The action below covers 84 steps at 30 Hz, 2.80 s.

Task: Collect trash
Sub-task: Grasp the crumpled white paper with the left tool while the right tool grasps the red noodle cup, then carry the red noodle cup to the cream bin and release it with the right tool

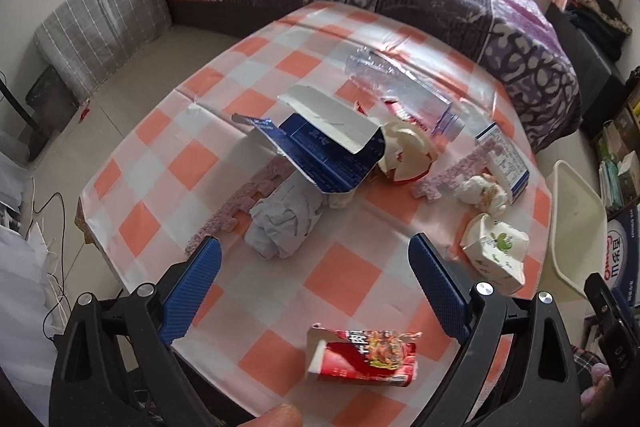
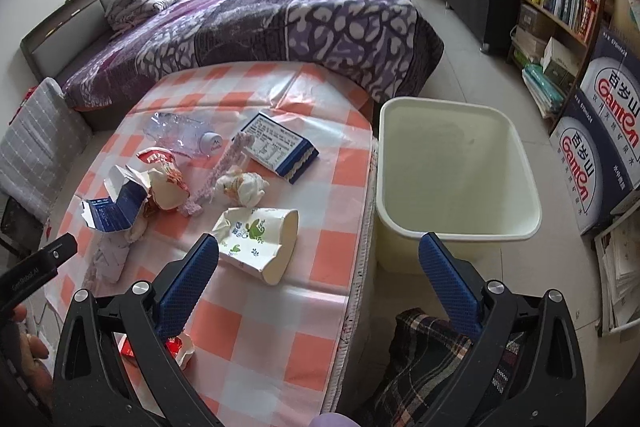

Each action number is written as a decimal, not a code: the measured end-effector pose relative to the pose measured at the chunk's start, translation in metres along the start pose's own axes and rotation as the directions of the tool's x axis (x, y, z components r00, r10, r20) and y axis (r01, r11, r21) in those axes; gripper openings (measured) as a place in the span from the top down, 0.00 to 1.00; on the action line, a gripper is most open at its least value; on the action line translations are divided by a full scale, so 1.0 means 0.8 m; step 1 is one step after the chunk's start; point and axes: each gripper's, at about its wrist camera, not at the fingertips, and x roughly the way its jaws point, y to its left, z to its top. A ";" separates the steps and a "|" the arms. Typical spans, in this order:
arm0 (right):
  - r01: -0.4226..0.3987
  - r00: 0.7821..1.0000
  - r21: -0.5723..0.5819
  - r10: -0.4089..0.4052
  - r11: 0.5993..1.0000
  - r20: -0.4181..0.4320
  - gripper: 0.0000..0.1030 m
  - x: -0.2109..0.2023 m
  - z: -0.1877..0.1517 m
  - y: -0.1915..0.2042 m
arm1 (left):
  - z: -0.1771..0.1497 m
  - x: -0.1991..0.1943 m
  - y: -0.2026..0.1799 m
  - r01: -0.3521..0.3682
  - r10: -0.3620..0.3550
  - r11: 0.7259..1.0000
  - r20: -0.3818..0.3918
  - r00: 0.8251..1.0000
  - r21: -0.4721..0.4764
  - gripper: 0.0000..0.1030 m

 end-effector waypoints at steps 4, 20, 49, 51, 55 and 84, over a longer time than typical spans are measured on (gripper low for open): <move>-0.023 0.997 0.009 0.024 1.000 -0.071 0.07 0.017 0.002 -0.005 | 0.018 0.051 0.024 -0.016 0.035 0.995 -0.187 0.982 0.103 0.11; -0.484 0.869 -0.492 0.332 0.724 -0.367 0.07 0.051 -0.058 0.138 | 0.008 0.117 0.051 0.211 -0.158 0.968 -0.327 0.932 0.134 0.11; -0.469 0.883 -0.666 0.310 0.580 -0.353 0.51 0.056 -0.069 0.220 | 0.048 0.081 0.121 0.332 -0.338 0.941 -0.144 0.930 -0.065 0.51; -0.449 0.893 -0.648 0.331 0.615 -0.305 0.51 0.045 -0.048 0.211 | 0.055 0.070 0.118 0.334 -0.342 0.939 -0.105 0.934 -0.083 0.51; -0.400 0.912 -0.601 0.362 0.692 -0.191 0.51 0.024 -0.008 0.192 | 0.063 0.046 0.116 0.337 -0.342 0.934 -0.021 0.940 -0.119 0.51; 0.076 0.996 0.275 -0.059 0.958 -0.068 0.46 0.096 0.156 -0.165 | 0.063 0.015 -0.123 0.335 -0.343 0.937 0.093 0.935 0.095 0.50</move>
